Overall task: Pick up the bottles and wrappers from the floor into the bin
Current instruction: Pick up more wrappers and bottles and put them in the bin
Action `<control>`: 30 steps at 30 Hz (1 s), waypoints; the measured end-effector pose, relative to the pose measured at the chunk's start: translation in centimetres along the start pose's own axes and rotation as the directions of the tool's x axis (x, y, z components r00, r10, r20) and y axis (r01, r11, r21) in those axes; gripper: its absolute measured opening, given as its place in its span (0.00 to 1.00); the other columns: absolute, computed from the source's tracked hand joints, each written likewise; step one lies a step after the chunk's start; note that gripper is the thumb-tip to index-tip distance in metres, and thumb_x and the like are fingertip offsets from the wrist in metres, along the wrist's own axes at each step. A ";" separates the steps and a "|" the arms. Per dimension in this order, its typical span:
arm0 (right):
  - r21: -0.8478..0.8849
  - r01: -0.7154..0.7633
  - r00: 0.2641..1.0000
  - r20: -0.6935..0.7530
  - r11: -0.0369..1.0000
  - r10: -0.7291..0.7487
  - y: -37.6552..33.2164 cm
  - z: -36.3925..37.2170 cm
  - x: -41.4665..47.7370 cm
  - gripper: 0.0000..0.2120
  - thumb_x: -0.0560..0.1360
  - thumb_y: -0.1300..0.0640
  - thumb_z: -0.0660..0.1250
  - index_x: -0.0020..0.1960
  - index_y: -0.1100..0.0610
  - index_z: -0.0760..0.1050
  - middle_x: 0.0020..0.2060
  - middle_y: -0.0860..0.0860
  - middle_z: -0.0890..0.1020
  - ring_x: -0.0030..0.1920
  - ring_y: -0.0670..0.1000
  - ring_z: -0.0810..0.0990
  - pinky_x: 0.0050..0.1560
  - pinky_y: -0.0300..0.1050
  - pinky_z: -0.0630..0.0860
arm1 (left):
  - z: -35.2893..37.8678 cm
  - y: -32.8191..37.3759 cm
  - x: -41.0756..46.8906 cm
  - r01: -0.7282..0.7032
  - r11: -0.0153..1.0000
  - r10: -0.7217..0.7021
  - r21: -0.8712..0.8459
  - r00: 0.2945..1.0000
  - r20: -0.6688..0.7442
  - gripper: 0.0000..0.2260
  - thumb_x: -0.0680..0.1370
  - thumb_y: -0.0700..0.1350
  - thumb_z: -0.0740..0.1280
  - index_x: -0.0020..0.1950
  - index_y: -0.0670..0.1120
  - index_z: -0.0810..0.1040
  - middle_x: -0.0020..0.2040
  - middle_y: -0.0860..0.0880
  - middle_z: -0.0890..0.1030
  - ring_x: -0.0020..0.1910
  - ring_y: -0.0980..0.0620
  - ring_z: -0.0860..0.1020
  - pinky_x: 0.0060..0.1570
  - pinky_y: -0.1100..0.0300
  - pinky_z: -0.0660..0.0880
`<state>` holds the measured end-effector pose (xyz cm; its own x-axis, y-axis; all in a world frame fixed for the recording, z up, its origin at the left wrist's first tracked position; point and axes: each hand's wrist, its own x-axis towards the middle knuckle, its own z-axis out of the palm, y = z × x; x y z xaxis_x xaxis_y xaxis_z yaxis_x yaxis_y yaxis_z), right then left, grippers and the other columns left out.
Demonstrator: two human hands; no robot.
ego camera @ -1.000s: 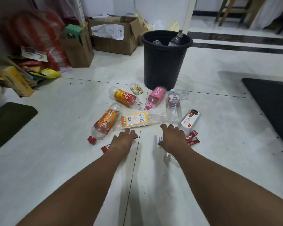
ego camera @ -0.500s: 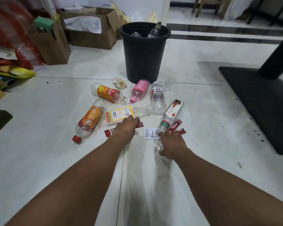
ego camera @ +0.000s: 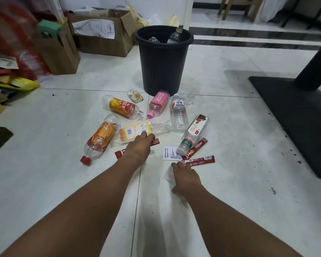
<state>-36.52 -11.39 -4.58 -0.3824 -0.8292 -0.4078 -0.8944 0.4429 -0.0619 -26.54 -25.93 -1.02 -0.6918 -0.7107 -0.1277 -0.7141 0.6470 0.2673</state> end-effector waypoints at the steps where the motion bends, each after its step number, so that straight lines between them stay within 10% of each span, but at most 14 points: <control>1: 0.013 -0.003 1.000 -0.008 1.000 0.003 -0.2 0.1 0.3 0.31 0.73 0.58 0.70 0.72 0.56 0.60 0.68 0.53 0.67 0.69 0.57 0.65 0.61 0.49 0.71 | 0.0 -0.1 0.0 0.005 1.000 -0.005 0.000 1.000 -0.005 0.19 0.78 0.36 0.58 0.69 0.47 0.66 0.63 0.44 0.69 0.61 0.44 0.71 0.50 0.50 0.72; 12: 0.047 0.022 0.997 -0.071 0.999 -0.019 -1.9 -1.9 2.0 0.24 0.77 0.60 0.64 0.71 0.58 0.62 0.65 0.57 0.72 0.68 0.58 0.68 0.62 0.50 0.71 | 1.1 -3.2 -1.9 0.047 0.999 -0.048 0.011 0.998 0.036 0.18 0.79 0.38 0.58 0.68 0.48 0.67 0.63 0.46 0.70 0.62 0.46 0.70 0.54 0.50 0.73; 30: 0.216 -0.043 0.901 -0.414 0.976 0.131 1.3 -16.6 1.1 0.27 0.76 0.57 0.66 0.72 0.57 0.60 0.63 0.57 0.73 0.63 0.58 0.71 0.57 0.49 0.71 | -9.2 -1.1 0.8 0.028 0.969 -0.097 -0.244 0.957 -0.274 0.18 0.78 0.36 0.62 0.67 0.46 0.70 0.60 0.44 0.72 0.55 0.41 0.75 0.53 0.48 0.75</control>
<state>-41.94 -17.35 10.03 -0.5580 -0.8298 0.0017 -0.8060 0.5415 -0.2391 -25.32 -29.75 7.38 -0.5634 -0.8183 0.1137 -0.6855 0.5398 0.4885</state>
